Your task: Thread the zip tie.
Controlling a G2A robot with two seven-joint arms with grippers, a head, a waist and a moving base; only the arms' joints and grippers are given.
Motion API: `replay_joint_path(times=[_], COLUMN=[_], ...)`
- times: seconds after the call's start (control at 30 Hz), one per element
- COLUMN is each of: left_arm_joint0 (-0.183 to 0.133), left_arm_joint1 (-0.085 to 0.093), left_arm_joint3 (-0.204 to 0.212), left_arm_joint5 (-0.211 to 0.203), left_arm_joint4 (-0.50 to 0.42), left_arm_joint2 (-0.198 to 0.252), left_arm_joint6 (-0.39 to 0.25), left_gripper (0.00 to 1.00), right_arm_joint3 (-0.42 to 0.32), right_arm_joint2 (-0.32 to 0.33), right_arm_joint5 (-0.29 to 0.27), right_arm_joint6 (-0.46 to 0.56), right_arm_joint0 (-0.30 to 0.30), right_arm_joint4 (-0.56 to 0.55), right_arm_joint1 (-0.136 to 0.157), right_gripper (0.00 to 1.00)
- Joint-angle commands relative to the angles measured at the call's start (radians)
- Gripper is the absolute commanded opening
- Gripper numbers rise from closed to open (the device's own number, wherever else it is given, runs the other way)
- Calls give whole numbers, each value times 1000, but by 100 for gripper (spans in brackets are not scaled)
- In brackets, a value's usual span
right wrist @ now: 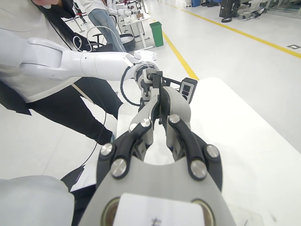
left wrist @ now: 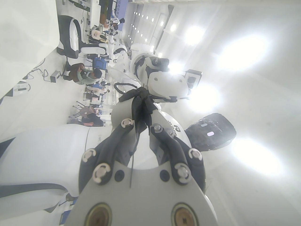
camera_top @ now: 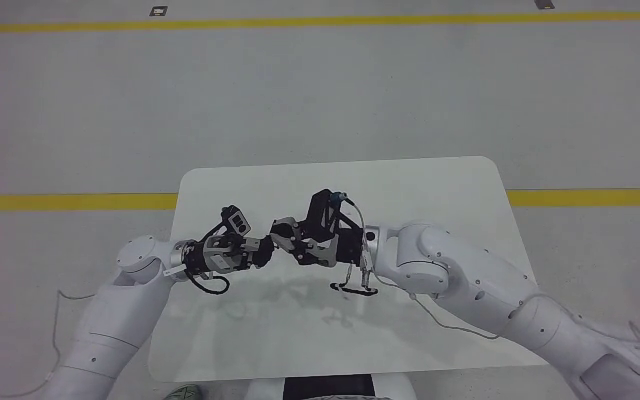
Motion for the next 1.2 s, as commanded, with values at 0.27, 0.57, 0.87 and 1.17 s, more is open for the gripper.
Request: replay_joint_path(times=[0.27, 0.57, 0.87, 1.17], left_arm_joint0=[0, 0, 0, 0], left_arm_joint1=[0, 0, 0, 0], left_arm_joint3=[0, 0, 0, 0], left_arm_joint5=[0, 0, 0, 0], left_arm_joint4=[0, 0, 0, 0], left_arm_joint2=[0, 0, 0, 0], left_arm_joint6=[0, 0, 0, 0], left_gripper=[0, 0, 0, 0], right_arm_joint3=[9, 10, -3, -7], right_arm_joint2=[-3, -2, 5, -12], right_arm_joint5=[0, 0, 0, 0], right_arm_joint6=[13, 14, 17, 17], right_arm_joint0=[-6, -11, -16, -12], right_arm_joint4=[-8, -16, -23, -23], right_arm_joint1=[3, 7, 15, 18], right_gripper=[0, 0, 0, 0])
